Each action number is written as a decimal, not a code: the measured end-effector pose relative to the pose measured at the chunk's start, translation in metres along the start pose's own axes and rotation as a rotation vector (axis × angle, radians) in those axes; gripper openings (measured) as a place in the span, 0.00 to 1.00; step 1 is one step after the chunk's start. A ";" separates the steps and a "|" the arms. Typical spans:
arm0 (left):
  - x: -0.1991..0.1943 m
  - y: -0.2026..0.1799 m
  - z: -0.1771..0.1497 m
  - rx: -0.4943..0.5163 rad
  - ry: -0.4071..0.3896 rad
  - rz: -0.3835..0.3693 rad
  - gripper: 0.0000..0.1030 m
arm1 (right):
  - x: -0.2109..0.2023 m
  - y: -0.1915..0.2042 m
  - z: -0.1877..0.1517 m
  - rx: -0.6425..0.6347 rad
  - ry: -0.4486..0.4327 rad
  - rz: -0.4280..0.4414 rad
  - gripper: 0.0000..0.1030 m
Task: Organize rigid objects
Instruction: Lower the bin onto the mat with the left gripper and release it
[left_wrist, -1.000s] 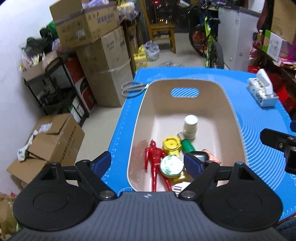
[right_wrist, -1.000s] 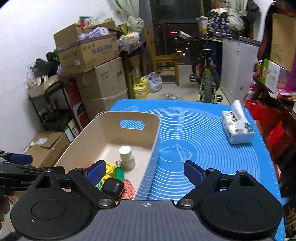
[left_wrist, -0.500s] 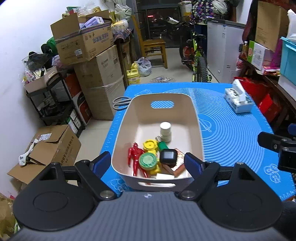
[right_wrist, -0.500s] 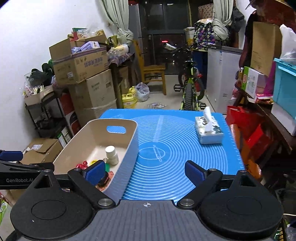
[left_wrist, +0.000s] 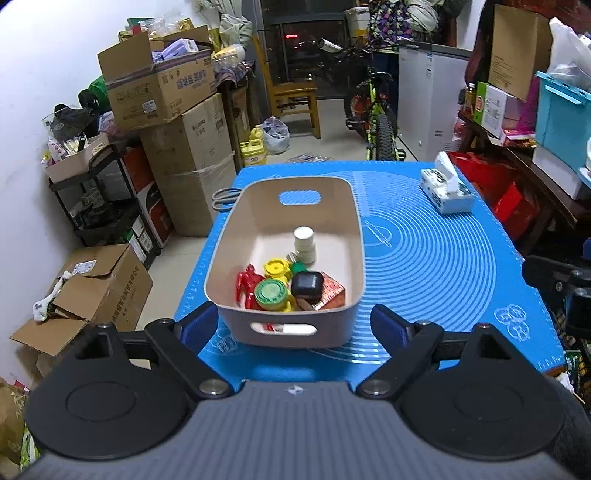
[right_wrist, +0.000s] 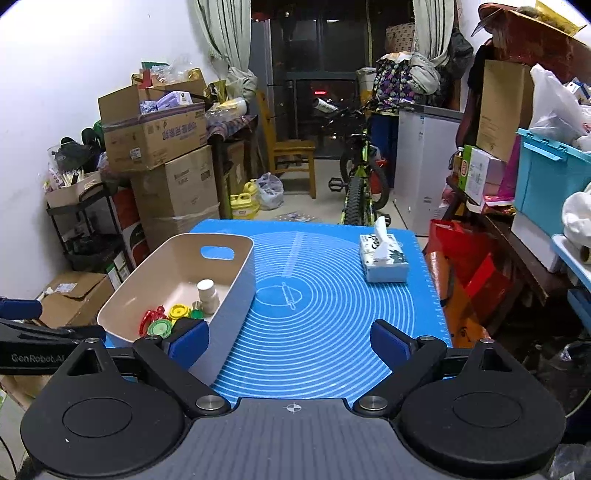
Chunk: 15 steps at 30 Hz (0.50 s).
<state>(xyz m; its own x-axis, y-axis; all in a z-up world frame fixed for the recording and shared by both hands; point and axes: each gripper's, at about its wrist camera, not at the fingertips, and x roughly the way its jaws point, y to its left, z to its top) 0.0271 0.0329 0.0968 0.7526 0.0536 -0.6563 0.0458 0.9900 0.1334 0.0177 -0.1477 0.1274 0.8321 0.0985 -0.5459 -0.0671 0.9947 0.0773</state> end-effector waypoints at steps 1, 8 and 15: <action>-0.002 -0.002 -0.003 0.004 -0.003 0.000 0.88 | -0.004 0.000 -0.003 0.003 -0.001 0.000 0.92; -0.013 -0.010 -0.023 0.006 -0.022 -0.005 0.89 | -0.020 -0.002 -0.022 -0.001 -0.009 -0.010 0.92; -0.014 -0.011 -0.038 -0.031 -0.046 0.000 0.89 | -0.020 -0.008 -0.048 0.006 -0.003 -0.002 0.92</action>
<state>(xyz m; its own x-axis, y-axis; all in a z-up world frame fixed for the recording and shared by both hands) -0.0086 0.0264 0.0764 0.7820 0.0482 -0.6214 0.0258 0.9937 0.1095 -0.0252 -0.1559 0.0977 0.8341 0.0963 -0.5432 -0.0618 0.9948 0.0814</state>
